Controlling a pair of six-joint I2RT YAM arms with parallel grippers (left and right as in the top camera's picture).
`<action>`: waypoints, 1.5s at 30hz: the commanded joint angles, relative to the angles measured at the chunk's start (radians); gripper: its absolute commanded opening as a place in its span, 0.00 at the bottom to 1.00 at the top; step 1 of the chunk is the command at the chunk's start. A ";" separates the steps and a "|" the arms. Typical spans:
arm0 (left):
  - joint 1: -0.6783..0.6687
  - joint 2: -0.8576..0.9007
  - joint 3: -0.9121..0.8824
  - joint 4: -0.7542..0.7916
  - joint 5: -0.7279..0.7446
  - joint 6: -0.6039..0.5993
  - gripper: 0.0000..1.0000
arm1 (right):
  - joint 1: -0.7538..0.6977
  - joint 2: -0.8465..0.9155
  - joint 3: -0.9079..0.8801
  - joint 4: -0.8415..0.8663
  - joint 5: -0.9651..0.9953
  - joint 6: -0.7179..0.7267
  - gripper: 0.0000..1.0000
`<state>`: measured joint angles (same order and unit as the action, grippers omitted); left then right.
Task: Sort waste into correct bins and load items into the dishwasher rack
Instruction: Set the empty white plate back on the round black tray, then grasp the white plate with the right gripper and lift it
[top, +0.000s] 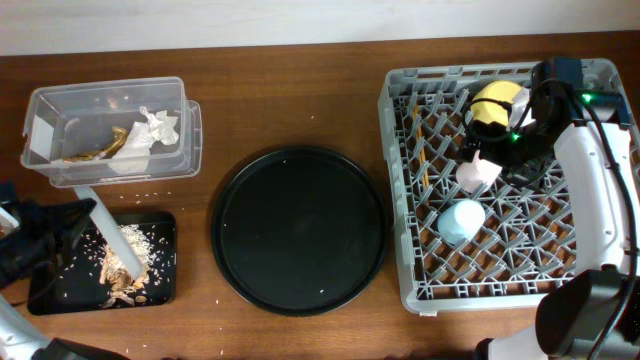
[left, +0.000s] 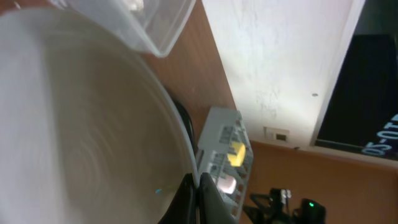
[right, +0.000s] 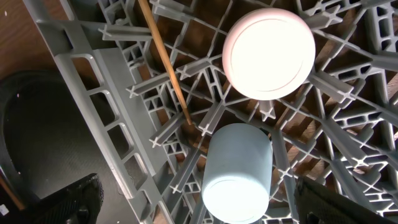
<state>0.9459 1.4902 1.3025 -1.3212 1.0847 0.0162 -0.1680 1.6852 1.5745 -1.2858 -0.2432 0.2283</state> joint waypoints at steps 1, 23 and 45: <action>0.003 -0.020 0.007 -0.160 0.040 0.077 0.01 | -0.003 -0.027 0.013 -0.001 0.012 -0.003 0.99; -1.587 0.189 0.007 0.545 -1.055 -0.638 0.01 | -0.003 -0.027 0.013 -0.001 0.012 -0.002 0.99; -0.899 -0.115 0.235 -0.113 -1.432 -0.595 0.99 | -0.003 -0.027 0.013 -0.001 0.013 -0.002 0.99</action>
<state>-0.0174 1.3773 1.5356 -1.4071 -0.3088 -0.5869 -0.1680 1.6817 1.5745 -1.2861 -0.2432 0.2287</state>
